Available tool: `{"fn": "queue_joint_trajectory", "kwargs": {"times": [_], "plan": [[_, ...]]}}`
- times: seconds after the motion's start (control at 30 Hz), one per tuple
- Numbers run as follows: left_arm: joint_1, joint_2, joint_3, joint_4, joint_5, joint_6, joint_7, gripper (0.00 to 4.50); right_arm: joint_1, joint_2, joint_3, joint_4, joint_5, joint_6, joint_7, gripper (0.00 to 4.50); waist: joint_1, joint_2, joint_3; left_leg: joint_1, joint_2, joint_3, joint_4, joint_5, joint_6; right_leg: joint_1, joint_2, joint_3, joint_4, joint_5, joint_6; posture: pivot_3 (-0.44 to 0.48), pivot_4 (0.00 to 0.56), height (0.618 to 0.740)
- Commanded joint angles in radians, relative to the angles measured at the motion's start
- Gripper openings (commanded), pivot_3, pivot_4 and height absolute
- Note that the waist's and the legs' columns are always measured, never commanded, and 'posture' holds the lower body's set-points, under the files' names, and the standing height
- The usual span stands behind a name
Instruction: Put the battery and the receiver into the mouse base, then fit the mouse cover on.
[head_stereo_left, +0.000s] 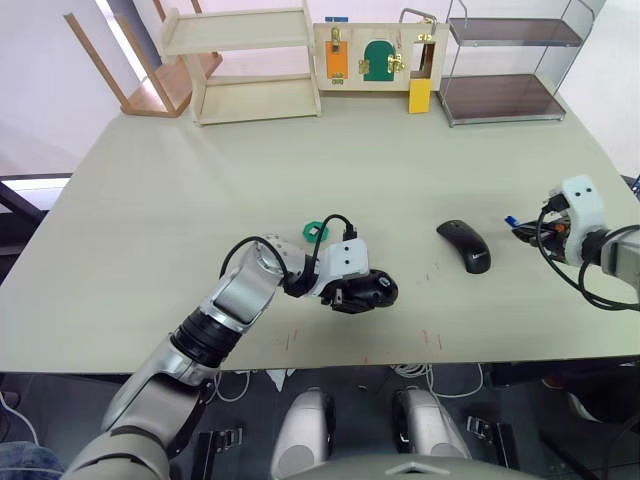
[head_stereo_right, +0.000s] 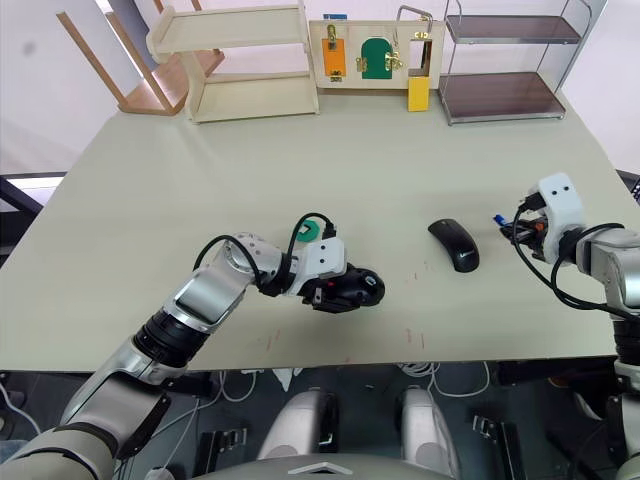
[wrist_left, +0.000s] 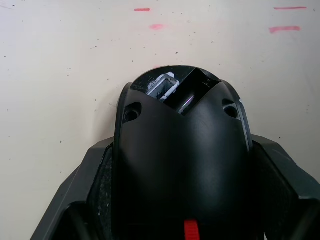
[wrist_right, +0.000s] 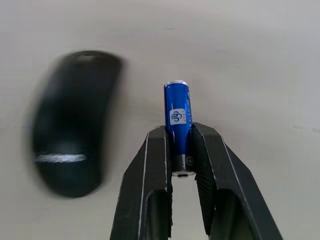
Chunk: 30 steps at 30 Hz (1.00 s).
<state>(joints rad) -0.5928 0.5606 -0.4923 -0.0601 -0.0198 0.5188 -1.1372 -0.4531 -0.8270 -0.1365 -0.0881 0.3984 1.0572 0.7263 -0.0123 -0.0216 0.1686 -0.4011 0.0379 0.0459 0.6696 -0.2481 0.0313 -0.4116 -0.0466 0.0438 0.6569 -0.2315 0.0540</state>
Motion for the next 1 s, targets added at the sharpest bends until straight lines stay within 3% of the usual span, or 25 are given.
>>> {"fn": "queue_joint_trajectory", "kwargs": {"times": [0.03, 0.4, 1.0], "plan": [[0.015, -0.004, -0.035, 0.022, 0.026, 0.024, 0.004, 2.96, -0.047, -0.036, -0.014, -0.169, 0.125, 0.179, 0.043, 0.10, 0.001, 0.000, 0.000, 0.000, 0.000, 0.000, 0.000, 0.000, 0.000, 0.000, 0.000, 0.000, 0.000, 0.000, 0.000, 0.000, 0.150, 0.740], [0.023, -0.007, -0.033, 0.010, 0.026, 0.041, 0.013, 2.96, -0.147, 0.099, -0.001, -0.369, 0.349, 0.551, -0.035, 0.10, 0.003, 0.000, 0.000, -0.001, 0.000, -0.003, 0.000, 0.000, 0.000, 0.000, 0.000, -0.002, -0.001, 0.000, 0.000, 0.000, 0.150, 0.740], [0.027, -0.010, -0.039, 0.003, 0.037, 0.061, 0.022, 2.96, -0.125, 0.249, 0.149, -0.328, 0.706, 0.557, -0.480, 0.10, 0.001, 0.000, 0.000, -0.002, 0.000, -0.009, 0.000, 0.000, 0.000, 0.000, -0.001, -0.003, -0.002, 0.000, 0.000, 0.000, 0.150, 0.740]]}}
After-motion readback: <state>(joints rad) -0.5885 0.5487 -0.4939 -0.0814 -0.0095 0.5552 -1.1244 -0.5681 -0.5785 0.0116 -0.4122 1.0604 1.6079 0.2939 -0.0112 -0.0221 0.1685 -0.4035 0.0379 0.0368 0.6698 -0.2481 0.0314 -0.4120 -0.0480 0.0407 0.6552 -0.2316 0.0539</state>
